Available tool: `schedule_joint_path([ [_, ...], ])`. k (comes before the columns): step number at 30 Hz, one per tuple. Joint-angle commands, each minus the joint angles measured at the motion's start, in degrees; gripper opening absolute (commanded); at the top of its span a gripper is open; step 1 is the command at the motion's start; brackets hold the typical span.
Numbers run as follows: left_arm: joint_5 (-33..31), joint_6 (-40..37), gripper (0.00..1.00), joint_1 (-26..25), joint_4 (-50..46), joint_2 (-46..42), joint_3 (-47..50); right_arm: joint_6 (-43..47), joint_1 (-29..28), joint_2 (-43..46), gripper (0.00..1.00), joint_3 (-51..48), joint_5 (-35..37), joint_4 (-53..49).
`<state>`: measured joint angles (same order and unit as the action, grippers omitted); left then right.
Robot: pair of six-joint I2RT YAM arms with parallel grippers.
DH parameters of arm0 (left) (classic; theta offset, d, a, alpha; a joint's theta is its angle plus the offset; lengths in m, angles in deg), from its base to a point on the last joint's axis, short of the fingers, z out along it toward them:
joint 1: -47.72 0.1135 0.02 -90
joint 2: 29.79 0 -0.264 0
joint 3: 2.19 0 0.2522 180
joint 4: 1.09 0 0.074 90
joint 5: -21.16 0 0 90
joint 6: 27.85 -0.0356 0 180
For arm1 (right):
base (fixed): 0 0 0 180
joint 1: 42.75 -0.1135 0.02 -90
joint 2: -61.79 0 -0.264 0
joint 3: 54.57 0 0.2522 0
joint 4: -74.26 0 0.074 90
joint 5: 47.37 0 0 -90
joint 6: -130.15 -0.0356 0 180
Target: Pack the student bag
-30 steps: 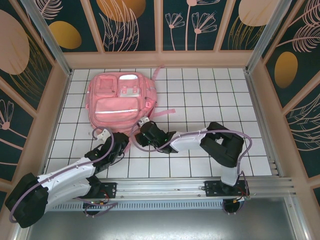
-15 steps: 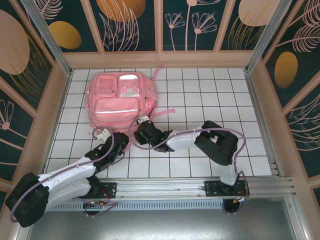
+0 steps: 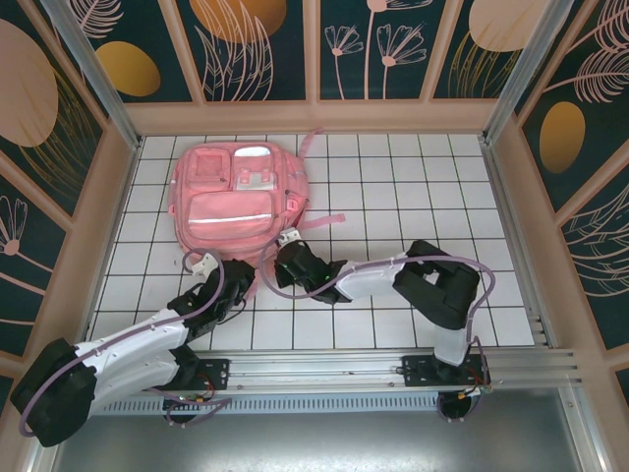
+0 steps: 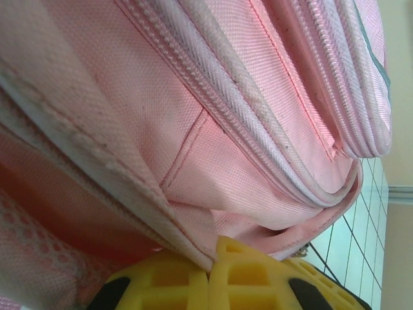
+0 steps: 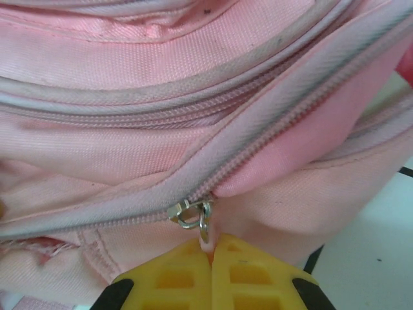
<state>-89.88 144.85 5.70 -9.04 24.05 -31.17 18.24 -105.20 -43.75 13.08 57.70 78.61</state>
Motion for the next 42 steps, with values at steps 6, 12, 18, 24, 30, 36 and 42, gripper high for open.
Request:
schedule_joint_path([
  [6, -2.3, -1.2, 0.0, 0.1, -2.4, -1.5, -0.7, 3.4, 1.4, 8.3, 0.0, -2.4, 3.2, -4.1],
  [12, -2.8, -1.4, 0.0, 0.0, -3.0, -2.9, -0.3, 5.3, 1.5, 9.3, 0.0, -2.5, 0.9, -5.5],
  [18, -2.9, -1.5, 0.0, 0.0, -3.2, -3.3, -0.4, 5.9, 2.0, 8.1, 0.0, -1.0, -0.2, -6.4],
  [24, -2.0, -1.6, 0.0, 0.0, -2.3, -2.1, -0.3, 7.6, 3.7, 6.5, 0.0, -1.1, -3.0, -4.3],
  [30, -2.0, -1.7, 0.0, 0.0, -2.1, -1.9, -0.4, 8.7, 3.2, 6.1, 0.2, -4.1, -8.0, 1.8],
  [36, -2.1, -1.7, 0.0, 0.1, -2.3, -1.6, -0.8, 7.8, 1.2, 5.0, 0.31, -2.0, -4.3, 0.5],
  [42, -2.1, -1.7, 0.0, 0.0, -2.3, -1.4, -0.6, 6.1, -0.4, 0.8, 0.32, 2.1, -1.0, -3.3],
])
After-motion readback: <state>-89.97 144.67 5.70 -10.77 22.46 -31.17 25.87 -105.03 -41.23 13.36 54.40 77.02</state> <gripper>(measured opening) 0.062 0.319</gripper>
